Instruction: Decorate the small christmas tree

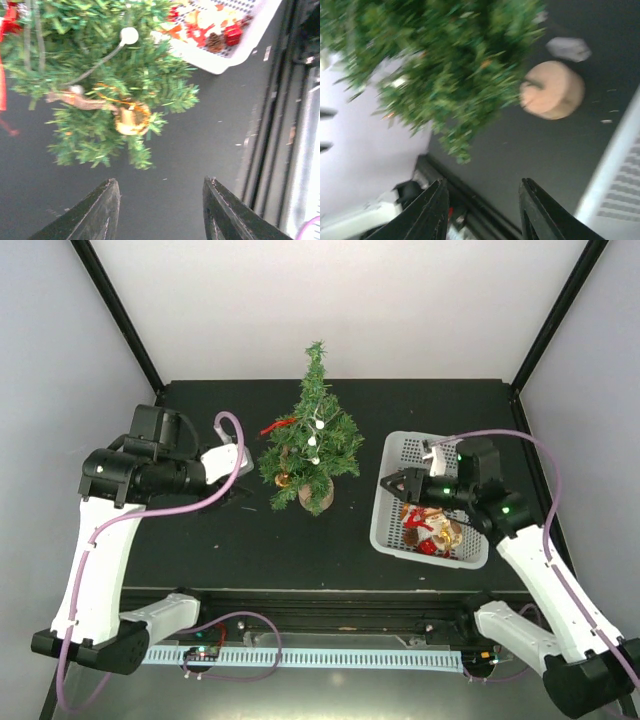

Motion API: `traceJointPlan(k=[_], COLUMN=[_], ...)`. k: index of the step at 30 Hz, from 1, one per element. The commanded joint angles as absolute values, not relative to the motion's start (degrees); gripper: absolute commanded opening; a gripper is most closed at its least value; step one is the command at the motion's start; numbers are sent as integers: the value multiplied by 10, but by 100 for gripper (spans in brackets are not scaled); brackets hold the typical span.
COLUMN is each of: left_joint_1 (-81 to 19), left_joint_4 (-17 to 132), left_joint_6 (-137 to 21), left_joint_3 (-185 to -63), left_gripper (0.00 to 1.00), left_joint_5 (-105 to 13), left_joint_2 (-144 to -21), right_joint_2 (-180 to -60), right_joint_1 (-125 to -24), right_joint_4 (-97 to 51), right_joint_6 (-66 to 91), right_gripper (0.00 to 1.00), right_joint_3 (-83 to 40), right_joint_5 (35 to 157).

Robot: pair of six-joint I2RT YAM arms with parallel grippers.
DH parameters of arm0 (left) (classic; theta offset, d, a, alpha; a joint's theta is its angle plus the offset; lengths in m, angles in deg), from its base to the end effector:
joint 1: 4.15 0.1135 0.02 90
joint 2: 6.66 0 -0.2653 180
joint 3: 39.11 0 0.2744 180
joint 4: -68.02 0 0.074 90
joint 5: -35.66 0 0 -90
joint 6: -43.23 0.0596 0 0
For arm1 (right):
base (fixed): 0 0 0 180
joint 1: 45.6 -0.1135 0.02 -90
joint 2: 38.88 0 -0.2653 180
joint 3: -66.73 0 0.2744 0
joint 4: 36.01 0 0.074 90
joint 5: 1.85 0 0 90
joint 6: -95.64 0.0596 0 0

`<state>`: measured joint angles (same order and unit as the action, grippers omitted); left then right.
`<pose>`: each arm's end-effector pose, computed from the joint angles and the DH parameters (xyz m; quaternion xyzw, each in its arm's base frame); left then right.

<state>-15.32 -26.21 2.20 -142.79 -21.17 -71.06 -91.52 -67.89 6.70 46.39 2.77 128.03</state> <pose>0.1790 -0.0686 0.4251 0.5323 0.7478 -0.1640 0.3612 0.1986 0.1227 0.3159 -0.0333 0.8359 0.4941 0.2368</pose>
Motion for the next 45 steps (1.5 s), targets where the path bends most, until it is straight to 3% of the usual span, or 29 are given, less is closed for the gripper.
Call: traceJointPlan(k=[1, 6, 14, 27, 35, 41, 45], left_joint_1=[-143, -140, -136, -136, -136, -136, -136], left_joint_4=[-305, -269, -232, -250, -265, -278, -279], left_joint_6=[-9, -57, -105, -101, -86, -73, -71], left_joint_3=[-1409, -1389, -1385, -1369, -1360, -1356, -1357], left_gripper=[47, 47, 47, 47, 48, 48, 49], left_joint_5=[-97, -44, -66, -71, -76, -88, -88], left_joint_2=[-709, -707, -700, -688, -685, -686, -691], right_joint_2=[-974, -1091, -1237, -1362, -1380, -1304, -1250], right_joint_1=[-646, -603, -563, -484, -479, -480, -479], right_joint_4=[250, 256, 266, 250, 253, 232, 213], right_joint_6=[383, 409, 426, 387, 382, 361, 353], right_gripper=[40, 40, 40, 39, 47, 65, 66], right_joint_3=[-36, -75, -147, -154, -123, -34, 40], right_joint_5=[1083, 1012, 862, 854, 847, 909, 974])
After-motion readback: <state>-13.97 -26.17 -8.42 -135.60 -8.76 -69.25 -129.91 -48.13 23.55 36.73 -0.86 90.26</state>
